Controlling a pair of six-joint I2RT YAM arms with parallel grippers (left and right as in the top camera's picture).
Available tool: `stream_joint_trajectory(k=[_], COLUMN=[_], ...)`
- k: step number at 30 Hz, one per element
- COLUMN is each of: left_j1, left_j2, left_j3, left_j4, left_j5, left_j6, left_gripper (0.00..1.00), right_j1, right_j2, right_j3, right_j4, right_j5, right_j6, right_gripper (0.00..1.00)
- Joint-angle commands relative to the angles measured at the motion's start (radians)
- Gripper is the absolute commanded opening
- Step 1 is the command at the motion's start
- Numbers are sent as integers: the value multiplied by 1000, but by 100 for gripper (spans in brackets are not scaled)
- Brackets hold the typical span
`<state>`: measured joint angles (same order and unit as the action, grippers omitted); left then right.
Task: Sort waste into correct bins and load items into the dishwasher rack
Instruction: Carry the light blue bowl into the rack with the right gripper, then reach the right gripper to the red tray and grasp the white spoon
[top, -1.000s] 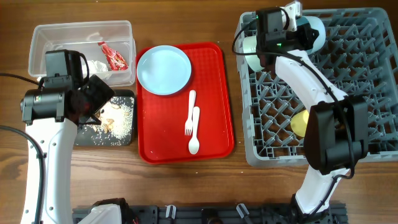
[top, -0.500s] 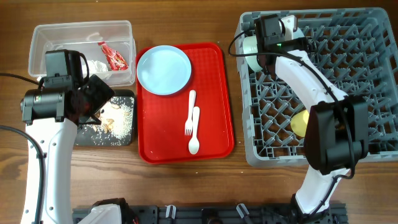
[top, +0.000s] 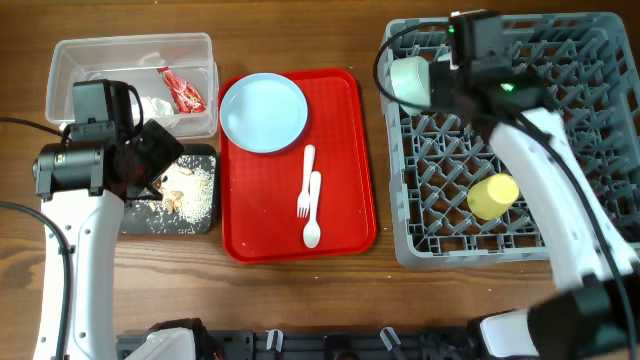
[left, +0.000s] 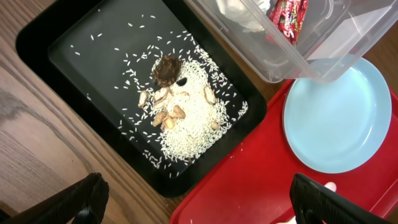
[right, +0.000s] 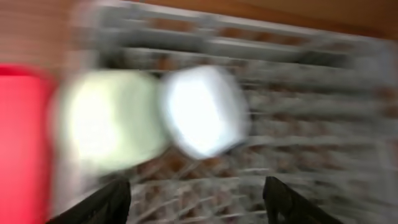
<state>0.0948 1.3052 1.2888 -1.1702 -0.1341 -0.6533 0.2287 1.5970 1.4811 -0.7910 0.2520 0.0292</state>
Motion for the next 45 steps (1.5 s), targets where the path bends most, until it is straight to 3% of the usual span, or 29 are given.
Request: stream_joint_trajectory(k=[1,7,15,28,37,40,45], left_j1=[6,6,6,6,6,6,6], left_j2=[-2,-2,-2,-2,-2,-2,-2], left_j3=[7,7,7,7,7,7,7], left_j4=[2,2,2,2,2,2,2], left_j5=[-13,-13,-13,-13,-13,-13,-13], left_j6=[-6,-6,-6,-6,-6,-6,-6], left_gripper=[95,95,95,95,95,95,95], right_j1=[43,230,465,587,591,591,591], right_j2=[-23,47,227,479,535,539,539], right_j3=[-2,-3,-3,-3,-3,-3,-3], right_j4=[-94,-221,-243,-227,-224,-240,-238], right_j5=[-488,-518,-373,-347,-298,-298,-297], right_j6=[134,231,598,804,830,838,838], right_gripper=[69,70,75,75,55,53,34])
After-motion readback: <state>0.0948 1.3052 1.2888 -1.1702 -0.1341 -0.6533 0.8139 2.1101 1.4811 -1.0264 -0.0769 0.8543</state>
